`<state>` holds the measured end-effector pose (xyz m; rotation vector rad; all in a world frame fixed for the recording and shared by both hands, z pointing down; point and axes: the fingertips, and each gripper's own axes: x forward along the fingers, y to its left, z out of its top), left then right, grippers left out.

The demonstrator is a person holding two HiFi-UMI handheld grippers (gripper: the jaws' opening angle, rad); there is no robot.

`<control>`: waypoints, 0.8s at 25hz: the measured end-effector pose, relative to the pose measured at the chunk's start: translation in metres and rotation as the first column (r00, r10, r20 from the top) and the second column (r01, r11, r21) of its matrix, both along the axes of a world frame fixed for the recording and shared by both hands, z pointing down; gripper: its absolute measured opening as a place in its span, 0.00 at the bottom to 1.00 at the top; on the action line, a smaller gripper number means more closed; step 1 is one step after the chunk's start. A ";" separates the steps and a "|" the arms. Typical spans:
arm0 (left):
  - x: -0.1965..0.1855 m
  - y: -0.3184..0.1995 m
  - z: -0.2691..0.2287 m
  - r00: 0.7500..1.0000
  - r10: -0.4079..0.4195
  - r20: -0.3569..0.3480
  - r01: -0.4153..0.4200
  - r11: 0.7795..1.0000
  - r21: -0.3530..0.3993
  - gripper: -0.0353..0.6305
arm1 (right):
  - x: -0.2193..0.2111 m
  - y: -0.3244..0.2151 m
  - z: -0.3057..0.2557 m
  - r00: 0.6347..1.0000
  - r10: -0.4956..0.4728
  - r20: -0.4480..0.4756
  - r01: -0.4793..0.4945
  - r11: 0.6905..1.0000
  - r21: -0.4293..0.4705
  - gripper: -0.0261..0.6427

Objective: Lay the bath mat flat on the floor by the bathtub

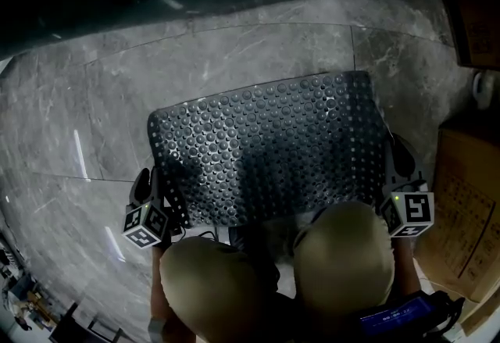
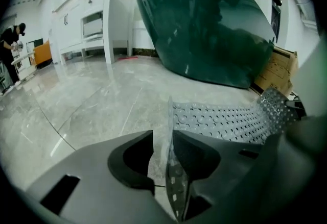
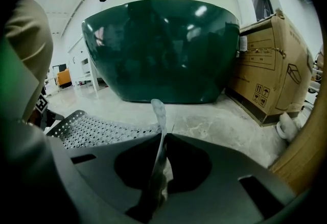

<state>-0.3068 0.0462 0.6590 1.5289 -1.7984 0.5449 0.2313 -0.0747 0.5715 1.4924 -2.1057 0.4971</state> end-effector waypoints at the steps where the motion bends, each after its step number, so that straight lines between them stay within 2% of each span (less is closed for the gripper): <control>1: -0.002 -0.001 -0.009 1.000 -0.016 0.015 0.016 1.000 0.027 0.24 | 0.001 0.000 0.001 1.000 0.001 0.000 -0.001 1.000 -0.001 0.08; 2: -0.003 -0.003 -0.018 0.999 -0.025 0.038 0.023 0.998 0.052 0.23 | 0.002 0.000 0.002 1.000 0.001 -0.006 -0.001 1.000 0.000 0.08; 4: 0.002 -0.009 -0.029 0.998 -0.001 0.065 -0.004 0.996 0.088 0.12 | 0.006 -0.002 0.004 1.000 0.003 -0.024 -0.002 1.000 0.006 0.08; 8: 0.031 -0.017 -0.018 0.994 0.107 -0.020 -0.105 0.992 0.075 0.11 | 0.007 -0.004 0.011 1.000 0.014 -0.024 -0.014 1.000 -0.002 0.08; 11: 0.046 -0.021 -0.002 0.988 0.135 -0.079 -0.132 0.990 0.048 0.11 | 0.015 -0.006 0.019 0.999 0.020 -0.037 -0.021 1.000 -0.015 0.08; 20: 0.060 -0.027 0.003 0.981 0.168 -0.100 -0.164 0.986 0.044 0.11 | 0.036 -0.013 0.050 0.999 0.037 -0.018 -0.038 0.996 -0.077 0.08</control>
